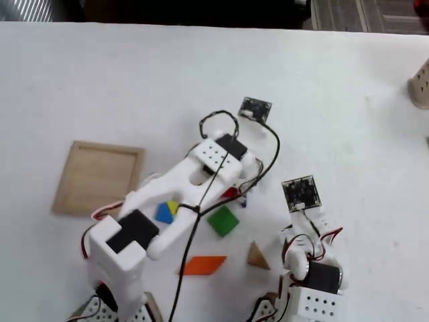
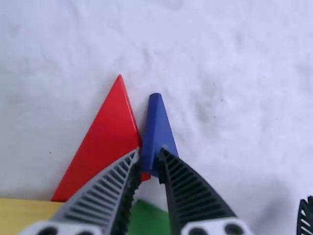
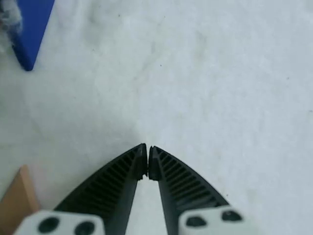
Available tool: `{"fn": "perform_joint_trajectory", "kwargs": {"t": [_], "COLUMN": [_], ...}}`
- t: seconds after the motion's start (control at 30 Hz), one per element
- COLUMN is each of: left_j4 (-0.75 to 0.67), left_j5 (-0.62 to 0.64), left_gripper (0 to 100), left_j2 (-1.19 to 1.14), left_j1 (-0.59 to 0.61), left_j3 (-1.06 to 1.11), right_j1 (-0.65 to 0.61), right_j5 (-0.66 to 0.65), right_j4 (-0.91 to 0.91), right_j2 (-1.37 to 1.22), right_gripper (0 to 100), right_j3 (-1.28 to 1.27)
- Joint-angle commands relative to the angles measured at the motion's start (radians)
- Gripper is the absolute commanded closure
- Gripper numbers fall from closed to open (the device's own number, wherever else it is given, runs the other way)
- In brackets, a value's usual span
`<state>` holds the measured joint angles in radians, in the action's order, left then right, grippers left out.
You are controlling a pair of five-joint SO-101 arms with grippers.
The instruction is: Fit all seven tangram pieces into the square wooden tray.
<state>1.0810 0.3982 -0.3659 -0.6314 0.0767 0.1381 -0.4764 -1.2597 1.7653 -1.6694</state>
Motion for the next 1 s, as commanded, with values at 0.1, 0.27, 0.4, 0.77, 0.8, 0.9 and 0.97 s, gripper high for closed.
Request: {"fn": "perform_joint_trajectory", "kwargs": {"t": [0.1,0.27,0.4,0.77,0.8,0.9,0.97], "left_j4": [0.066,0.112,0.110,0.146,0.155,0.190,0.212], "left_j5": [-0.017,-0.066,-0.124,-0.129,-0.129,-0.129,-0.129], "left_gripper": [98,98,98,98,98,98,98], "left_j2": [0.041,0.157,0.249,0.366,0.377,0.415,0.450], "left_j1": [-0.013,-0.002,0.030,0.271,0.298,0.394,0.469], "left_j3": [0.006,0.012,0.061,0.068,0.068,0.066,0.068], "right_j1": [0.005,0.005,0.005,0.005,0.005,0.005,0.005], "right_j5": [-0.012,-0.012,-0.012,-0.012,-0.012,-0.012,-0.012], "right_j4": [-0.005,-0.005,-0.005,-0.005,-0.005,-0.005,-0.005], "right_j2": [0.012,0.012,0.012,0.012,0.012,0.012,0.012], "right_gripper": [98.1,98.1,98.1,98.1,98.1,98.1,98.1], "right_j3": [0.017,0.017,0.017,0.017,0.017,0.017,0.017]}}
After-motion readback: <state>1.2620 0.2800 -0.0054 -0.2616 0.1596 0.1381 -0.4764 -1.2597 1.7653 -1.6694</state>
